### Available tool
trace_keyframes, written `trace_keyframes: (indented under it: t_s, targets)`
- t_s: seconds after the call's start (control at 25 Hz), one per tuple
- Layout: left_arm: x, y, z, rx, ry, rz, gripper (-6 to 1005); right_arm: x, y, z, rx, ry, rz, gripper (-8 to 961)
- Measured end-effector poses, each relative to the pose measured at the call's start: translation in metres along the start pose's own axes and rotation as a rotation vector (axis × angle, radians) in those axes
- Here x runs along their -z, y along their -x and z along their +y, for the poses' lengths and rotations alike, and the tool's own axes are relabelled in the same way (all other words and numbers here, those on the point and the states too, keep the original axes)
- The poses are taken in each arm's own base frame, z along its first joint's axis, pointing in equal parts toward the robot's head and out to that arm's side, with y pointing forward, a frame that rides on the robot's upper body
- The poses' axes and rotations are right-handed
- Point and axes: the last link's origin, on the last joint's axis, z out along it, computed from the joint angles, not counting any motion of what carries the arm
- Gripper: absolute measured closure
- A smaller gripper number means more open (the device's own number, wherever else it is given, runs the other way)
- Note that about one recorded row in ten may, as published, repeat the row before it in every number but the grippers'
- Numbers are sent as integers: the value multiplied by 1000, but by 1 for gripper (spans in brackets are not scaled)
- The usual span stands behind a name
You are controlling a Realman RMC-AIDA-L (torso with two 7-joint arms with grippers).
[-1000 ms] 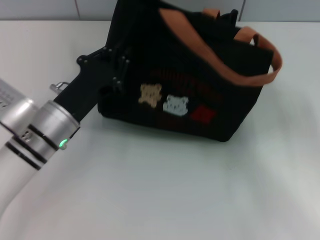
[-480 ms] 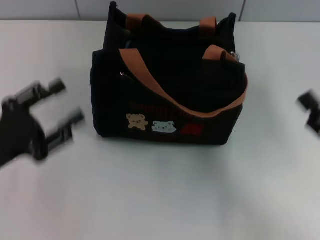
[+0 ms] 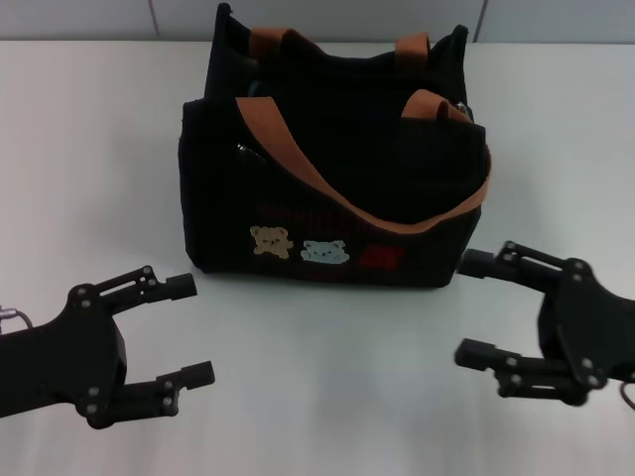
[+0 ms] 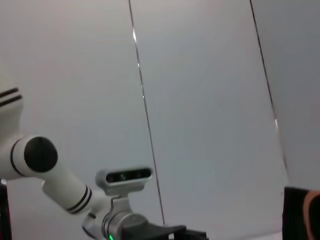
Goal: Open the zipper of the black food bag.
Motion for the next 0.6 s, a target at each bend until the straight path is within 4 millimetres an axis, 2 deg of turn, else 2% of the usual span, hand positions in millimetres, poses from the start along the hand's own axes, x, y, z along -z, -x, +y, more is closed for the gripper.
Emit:
trace_keyframes:
  t_s: [0.2,0.6]
  targets:
    - [-3,2,0,24,17,-14,184,-9,-1,-8,-33,-5,24,139]
    - [-9,-1,-4,43,41,-20,184,-13,-3,-11,-40,-19,30,138]
